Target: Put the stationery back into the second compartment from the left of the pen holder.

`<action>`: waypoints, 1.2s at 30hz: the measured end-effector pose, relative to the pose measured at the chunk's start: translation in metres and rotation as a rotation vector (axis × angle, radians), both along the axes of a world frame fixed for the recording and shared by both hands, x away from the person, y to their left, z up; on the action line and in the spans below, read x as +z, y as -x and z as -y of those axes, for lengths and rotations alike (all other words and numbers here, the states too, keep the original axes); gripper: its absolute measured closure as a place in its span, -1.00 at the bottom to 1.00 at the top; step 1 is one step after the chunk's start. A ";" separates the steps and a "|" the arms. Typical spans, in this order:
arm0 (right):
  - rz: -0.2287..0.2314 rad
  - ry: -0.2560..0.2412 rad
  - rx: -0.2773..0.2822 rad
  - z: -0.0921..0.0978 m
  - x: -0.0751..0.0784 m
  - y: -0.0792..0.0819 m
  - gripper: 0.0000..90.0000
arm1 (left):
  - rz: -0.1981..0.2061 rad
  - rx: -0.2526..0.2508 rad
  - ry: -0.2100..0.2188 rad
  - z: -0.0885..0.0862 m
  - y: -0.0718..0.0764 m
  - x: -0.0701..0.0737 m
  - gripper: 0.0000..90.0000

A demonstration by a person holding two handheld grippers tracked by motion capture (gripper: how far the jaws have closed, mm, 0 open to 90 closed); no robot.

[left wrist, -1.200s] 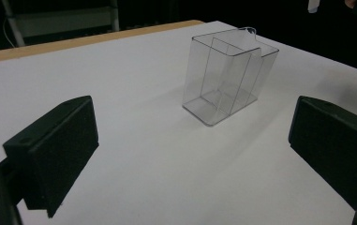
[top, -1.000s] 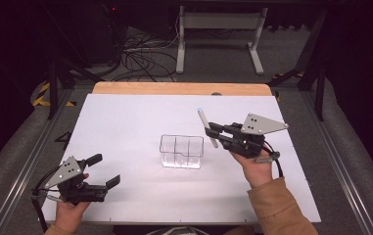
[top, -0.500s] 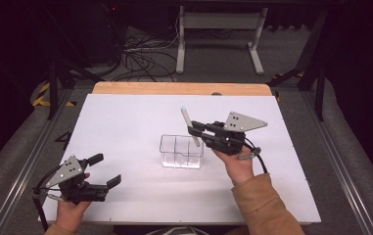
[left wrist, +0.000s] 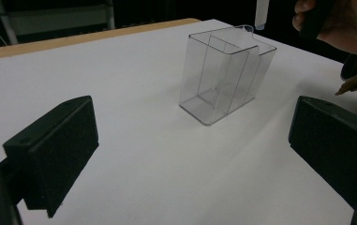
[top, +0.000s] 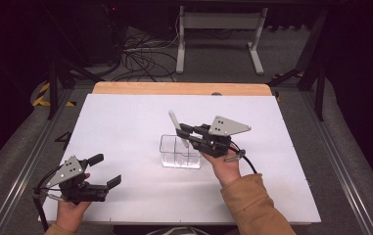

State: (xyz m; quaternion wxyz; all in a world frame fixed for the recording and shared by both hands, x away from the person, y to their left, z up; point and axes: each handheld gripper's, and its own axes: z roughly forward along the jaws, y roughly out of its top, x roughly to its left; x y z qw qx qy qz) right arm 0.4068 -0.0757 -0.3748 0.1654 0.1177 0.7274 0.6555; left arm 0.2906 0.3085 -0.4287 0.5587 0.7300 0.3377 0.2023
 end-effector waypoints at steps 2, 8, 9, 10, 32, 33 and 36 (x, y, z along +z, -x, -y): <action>-0.004 -0.002 -0.001 -0.002 -0.001 -0.001 0.76 | 0.000 0.000 -0.001 0.000 0.000 0.000 -0.94; -0.019 0.007 -0.012 -0.004 -0.005 -0.002 0.75 | -0.001 -0.001 0.004 -0.001 0.000 -0.001 -0.94; -0.025 0.005 -0.013 -0.004 -0.005 -0.003 0.75 | -0.001 -0.001 0.004 -0.001 0.000 -0.001 -0.94; -0.030 0.007 -0.015 -0.004 -0.006 -0.003 0.75 | -0.001 -0.002 0.005 -0.001 0.000 -0.001 -0.94; -0.156 0.109 -0.009 -0.010 -0.026 -0.011 0.74 | -0.009 -0.013 0.009 0.000 -0.002 -0.001 -0.94; -0.165 0.113 -0.010 -0.010 -0.026 -0.012 0.74 | -0.009 -0.013 0.010 0.000 -0.002 -0.001 -0.94; -0.218 0.122 -0.014 -0.009 -0.028 -0.012 0.74 | -0.008 -0.012 0.010 0.000 -0.002 -0.001 -0.94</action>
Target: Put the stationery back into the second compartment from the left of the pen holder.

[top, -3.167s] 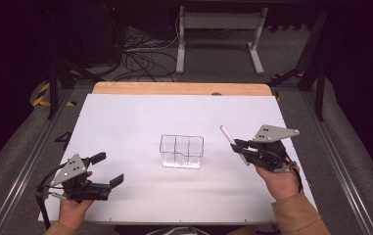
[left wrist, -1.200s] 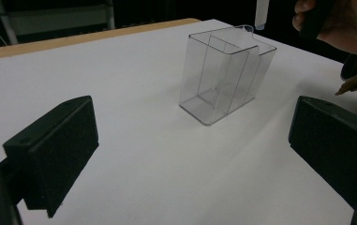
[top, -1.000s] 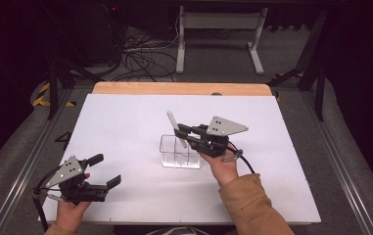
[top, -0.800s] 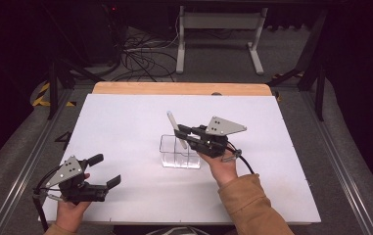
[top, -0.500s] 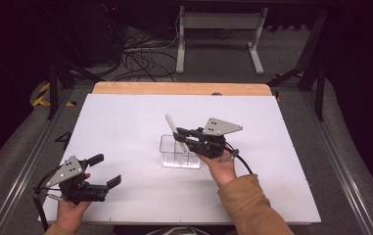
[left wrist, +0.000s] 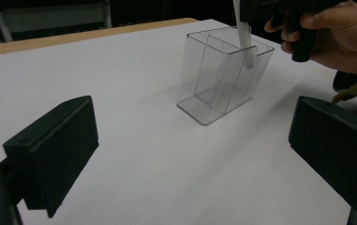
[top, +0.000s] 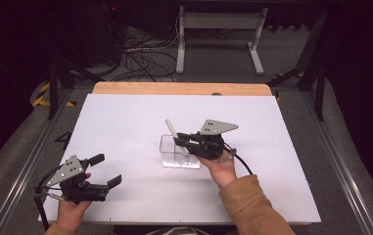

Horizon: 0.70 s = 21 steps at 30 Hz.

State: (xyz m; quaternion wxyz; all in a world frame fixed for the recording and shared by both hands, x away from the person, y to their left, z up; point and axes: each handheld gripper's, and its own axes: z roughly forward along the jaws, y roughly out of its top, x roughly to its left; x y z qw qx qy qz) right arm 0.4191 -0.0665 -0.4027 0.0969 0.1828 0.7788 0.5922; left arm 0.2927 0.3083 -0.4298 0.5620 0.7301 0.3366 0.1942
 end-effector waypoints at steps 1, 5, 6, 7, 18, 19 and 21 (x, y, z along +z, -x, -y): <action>-0.005 0.010 -0.005 0.000 0.000 0.000 0.74 | -0.001 0.000 0.000 0.000 0.000 0.000 -0.94; -0.016 0.047 -0.017 0.000 -0.002 0.001 0.74 | -0.001 0.000 0.001 0.000 0.000 0.000 -0.94; -0.016 0.057 -0.021 0.000 -0.002 0.002 0.74 | -0.001 0.001 0.001 0.000 0.000 0.000 -0.94; -0.016 0.068 -0.023 0.000 -0.002 0.002 0.74 | -0.001 0.001 0.001 0.000 0.000 0.000 -0.94; -0.006 0.120 -0.068 0.002 0.002 0.008 0.13 | -0.001 0.004 0.004 -0.001 0.000 0.000 -0.94; -0.008 0.116 -0.076 0.003 0.004 0.008 0.00 | -0.002 0.005 0.003 -0.001 0.000 0.000 -0.94; -0.007 0.108 -0.090 0.007 0.007 0.008 -0.26 | -0.003 0.005 0.003 -0.001 0.000 -0.001 -0.94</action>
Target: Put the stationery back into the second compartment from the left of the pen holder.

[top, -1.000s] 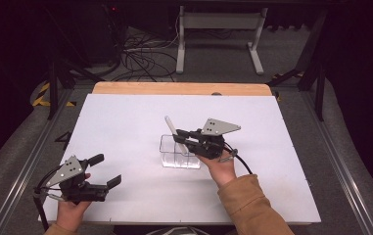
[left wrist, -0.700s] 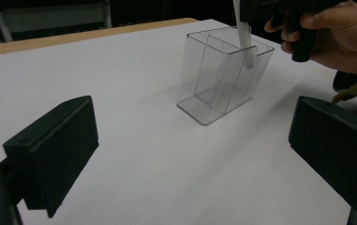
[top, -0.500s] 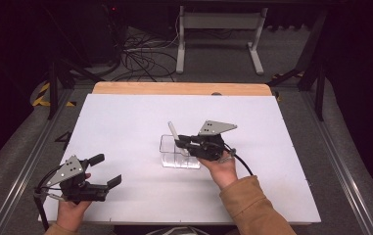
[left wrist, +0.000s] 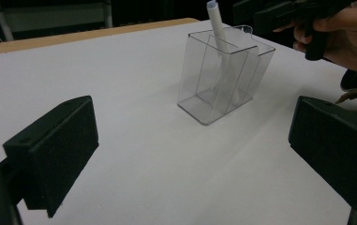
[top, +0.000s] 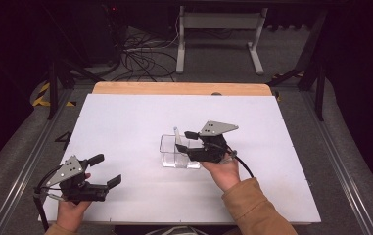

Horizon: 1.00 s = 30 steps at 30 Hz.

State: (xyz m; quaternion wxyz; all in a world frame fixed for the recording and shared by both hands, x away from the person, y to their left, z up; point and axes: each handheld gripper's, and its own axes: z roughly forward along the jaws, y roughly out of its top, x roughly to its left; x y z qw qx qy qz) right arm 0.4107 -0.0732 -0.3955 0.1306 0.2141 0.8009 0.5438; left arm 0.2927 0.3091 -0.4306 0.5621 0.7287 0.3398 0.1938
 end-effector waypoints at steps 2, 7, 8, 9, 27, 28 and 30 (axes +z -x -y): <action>0.007 0.006 -0.012 0.003 0.004 0.001 -0.47 | 0.000 0.001 0.000 0.000 0.000 0.000 -0.94; 0.029 -0.015 -0.030 0.013 0.014 0.005 -0.75 | 0.000 0.001 -0.002 0.001 0.000 0.000 -0.94; 0.035 -0.013 -0.031 0.014 0.016 0.006 -0.76 | -0.001 0.002 -0.001 0.001 -0.001 -0.001 -0.94; 0.045 -0.008 -0.033 0.015 0.017 0.007 -0.79 | 0.001 0.000 -0.003 0.000 -0.001 0.000 -0.94; 0.104 0.029 -0.109 0.052 0.035 0.027 -0.98 | 0.016 0.011 -0.007 0.000 0.002 0.001 -0.94; 0.107 0.038 -0.112 0.054 0.034 0.028 -0.99 | 0.016 0.011 -0.010 0.000 0.002 0.002 -0.94; 0.120 0.044 -0.114 0.059 0.034 0.032 -0.99 | 0.017 0.008 -0.014 0.001 0.003 0.002 -0.94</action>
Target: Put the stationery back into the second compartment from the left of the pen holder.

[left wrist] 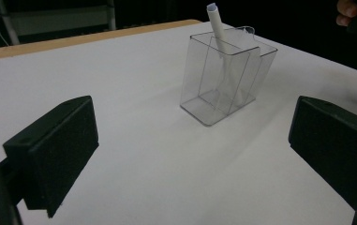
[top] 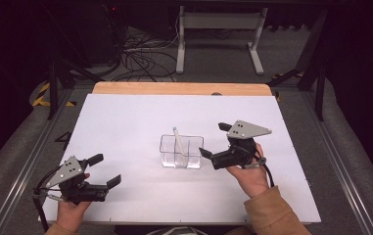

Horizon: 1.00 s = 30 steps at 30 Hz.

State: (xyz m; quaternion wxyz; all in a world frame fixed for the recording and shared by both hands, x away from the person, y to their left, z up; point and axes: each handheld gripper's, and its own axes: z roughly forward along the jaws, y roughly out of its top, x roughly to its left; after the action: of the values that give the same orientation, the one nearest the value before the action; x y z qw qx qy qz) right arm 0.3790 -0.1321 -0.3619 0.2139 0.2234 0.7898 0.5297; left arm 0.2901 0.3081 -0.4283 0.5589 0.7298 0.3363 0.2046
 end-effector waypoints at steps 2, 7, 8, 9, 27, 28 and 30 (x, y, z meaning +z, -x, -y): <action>0.008 -0.008 -0.003 0.006 -0.001 0.003 -0.99 | 0.000 -0.002 -0.001 0.000 0.000 0.000 -0.94; -0.013 -0.038 0.010 0.023 -0.007 0.009 -1.00 | 0.005 -0.003 -0.005 0.000 0.002 0.002 -0.94; -0.028 -0.052 0.019 0.027 -0.008 0.010 -1.00 | 0.007 -0.002 -0.005 0.000 0.002 0.002 -0.94; -0.033 -0.061 0.019 0.031 -0.009 0.011 -1.00 | 0.008 -0.001 -0.005 0.000 0.002 0.002 -0.94; -0.031 -0.095 -0.021 0.088 -0.051 0.029 -1.00 | 0.017 0.002 -0.003 0.002 0.005 0.004 -0.94; -0.035 -0.096 -0.025 0.090 -0.055 0.030 -1.00 | 0.019 0.002 -0.005 0.002 0.005 0.004 -0.94; -0.042 -0.094 -0.030 0.094 -0.062 0.031 -1.00 | 0.020 0.005 -0.005 0.002 0.006 0.004 -0.94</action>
State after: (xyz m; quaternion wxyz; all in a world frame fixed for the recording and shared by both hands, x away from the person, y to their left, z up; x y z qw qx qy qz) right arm 0.3484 -0.2265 -0.4236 0.1946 0.2562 0.7647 0.5583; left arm 0.2842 0.3059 -0.4247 0.5600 0.7282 0.3321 0.2141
